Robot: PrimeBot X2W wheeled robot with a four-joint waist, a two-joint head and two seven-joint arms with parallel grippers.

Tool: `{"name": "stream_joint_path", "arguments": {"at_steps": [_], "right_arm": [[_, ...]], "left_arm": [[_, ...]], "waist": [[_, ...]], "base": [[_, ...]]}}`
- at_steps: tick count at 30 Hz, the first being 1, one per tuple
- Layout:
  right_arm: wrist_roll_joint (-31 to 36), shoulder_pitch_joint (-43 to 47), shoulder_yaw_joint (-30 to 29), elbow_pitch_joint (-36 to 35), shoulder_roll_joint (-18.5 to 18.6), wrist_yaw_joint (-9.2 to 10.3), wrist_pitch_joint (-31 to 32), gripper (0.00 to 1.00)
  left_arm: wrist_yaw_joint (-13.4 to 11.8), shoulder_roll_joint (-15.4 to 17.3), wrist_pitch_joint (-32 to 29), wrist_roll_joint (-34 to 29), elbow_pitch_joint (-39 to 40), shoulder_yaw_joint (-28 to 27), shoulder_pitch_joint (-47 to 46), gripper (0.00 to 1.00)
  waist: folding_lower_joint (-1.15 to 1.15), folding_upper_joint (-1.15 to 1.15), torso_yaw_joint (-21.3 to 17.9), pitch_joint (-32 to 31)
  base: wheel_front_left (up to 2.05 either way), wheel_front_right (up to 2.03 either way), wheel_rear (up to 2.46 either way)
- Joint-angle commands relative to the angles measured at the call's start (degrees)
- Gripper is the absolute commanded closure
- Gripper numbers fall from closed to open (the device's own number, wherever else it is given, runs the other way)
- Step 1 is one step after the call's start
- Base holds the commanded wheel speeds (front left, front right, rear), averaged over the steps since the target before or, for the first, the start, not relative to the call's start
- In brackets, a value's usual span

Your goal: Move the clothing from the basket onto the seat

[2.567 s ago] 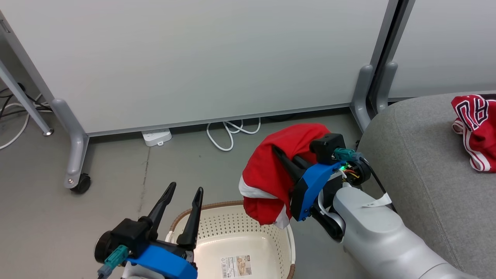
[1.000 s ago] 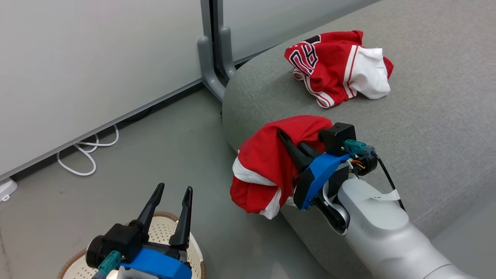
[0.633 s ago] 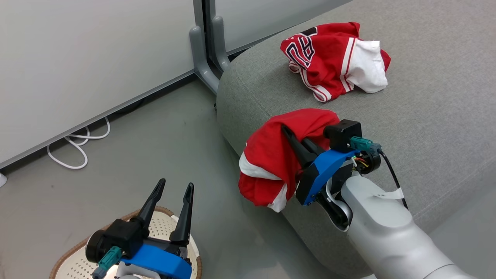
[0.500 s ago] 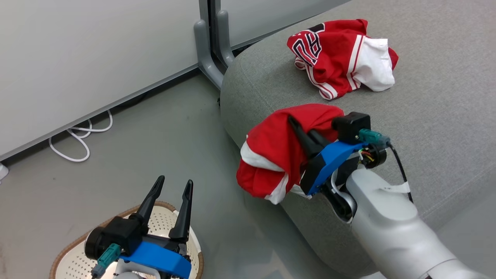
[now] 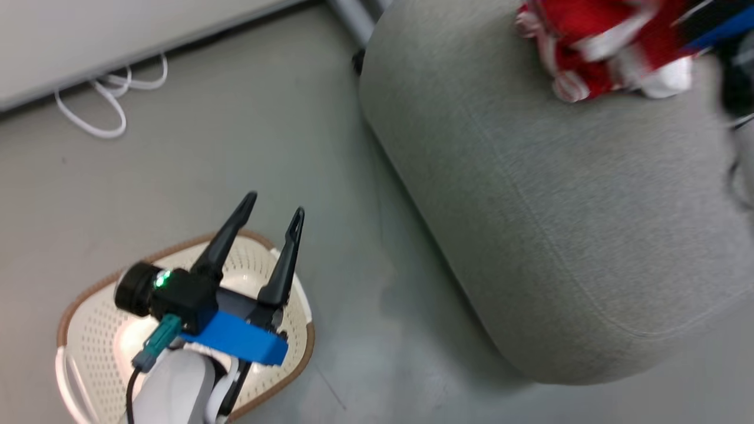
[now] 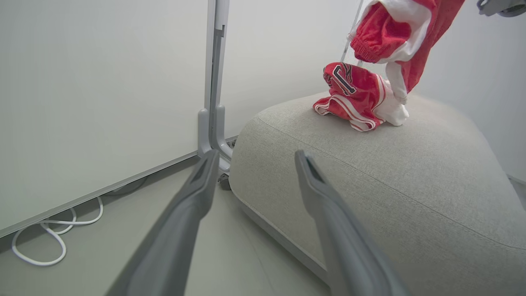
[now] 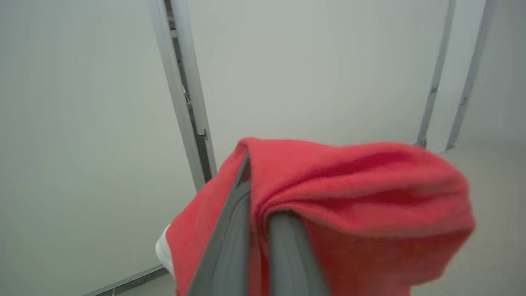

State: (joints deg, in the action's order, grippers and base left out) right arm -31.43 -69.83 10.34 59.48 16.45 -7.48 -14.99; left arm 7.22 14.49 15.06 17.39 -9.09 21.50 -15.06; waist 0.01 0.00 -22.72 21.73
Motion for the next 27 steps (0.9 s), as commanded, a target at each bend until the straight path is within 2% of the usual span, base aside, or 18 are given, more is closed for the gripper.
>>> {"name": "stream_joint_path", "arguments": {"at_steps": [1, 5, 8, 11, 17, 24, 25, 26, 27], "right_arm": [[0.5, -2.1, -1.7, 0.3, 1.8, -0.02, -0.3, 1.0], [2.4, -6.0, -9.3, 0.9, 8.7, -0.03, -0.3, 1.0], [3.4, -6.0, -14.2, 1.1, 11.5, -0.03, -0.3, 1.0], [3.9, -3.8, -18.7, 1.6, 12.8, -0.03, -0.2, 1.0], [6.5, 1.5, -24.7, 2.1, 10.4, -0.03, -0.2, 1.0], [10.8, 5.5, -27.7, 0.6, 8.4, -0.02, -0.2, 1.0], [11.5, 6.0, -27.7, 0.3, 8.0, -0.03, -0.2, 0.61], [12.5, 6.7, -27.4, 0.3, 7.6, -0.03, -0.2, 0.27], [13.3, 7.4, -26.9, 0.4, 7.2, -0.03, -0.2, 0.0]], "left_arm": [[0.4, 0.8, 0.2, -0.3, 0.4, 0.6, -2.0, 0.0], [0.4, 2.0, 0.2, -0.7, 2.2, 2.7, -6.8, 0.0], [0.4, 2.8, 0.2, -1.2, 3.2, 3.8, -9.5, 0.0], [0.4, 3.2, 0.2, -1.7, 4.1, 4.9, -12.2, 0.0], [0.4, 3.2, 0.2, -1.8, 5.0, 5.6, -15.1, 0.0], [0.4, 1.7, 0.2, -0.9, 3.7, 5.3, -13.9, 0.0], [0.4, 1.4, 0.2, -0.8, 3.5, 5.0, -13.6, 0.0], [0.4, 1.0, 0.2, -0.6, 3.3, 4.8, -13.2, 0.0], [0.4, 0.5, 0.2, -0.4, 3.0, 4.6, -12.8, 0.0]], "waist": [[-0.01, 0.0, 4.0, 5.8], [-0.01, 0.0, 7.2, 12.4], [-0.01, 0.0, 9.1, 16.7], [-0.01, 0.0, 10.5, 20.3], [-0.01, 0.0, 12.6, 23.3], [-0.01, 0.0, 13.3, 20.3], [-0.01, 0.0, 13.3, 19.4], [-0.01, 0.0, 13.4, 18.3], [-0.01, 0.0, 13.4, 17.1]], "base": [[0.0, 0.0, 0.0], [0.0, 0.0, 0.0], [0.0, 0.0, 0.0], [0.0, 0.0, 0.0], [0.0, 0.0, 0.0], [0.0, 0.0, 0.0], [0.0, 0.0, 0.0], [0.0, 0.0, 0.0], [0.0, 0.0, 0.0]]}}
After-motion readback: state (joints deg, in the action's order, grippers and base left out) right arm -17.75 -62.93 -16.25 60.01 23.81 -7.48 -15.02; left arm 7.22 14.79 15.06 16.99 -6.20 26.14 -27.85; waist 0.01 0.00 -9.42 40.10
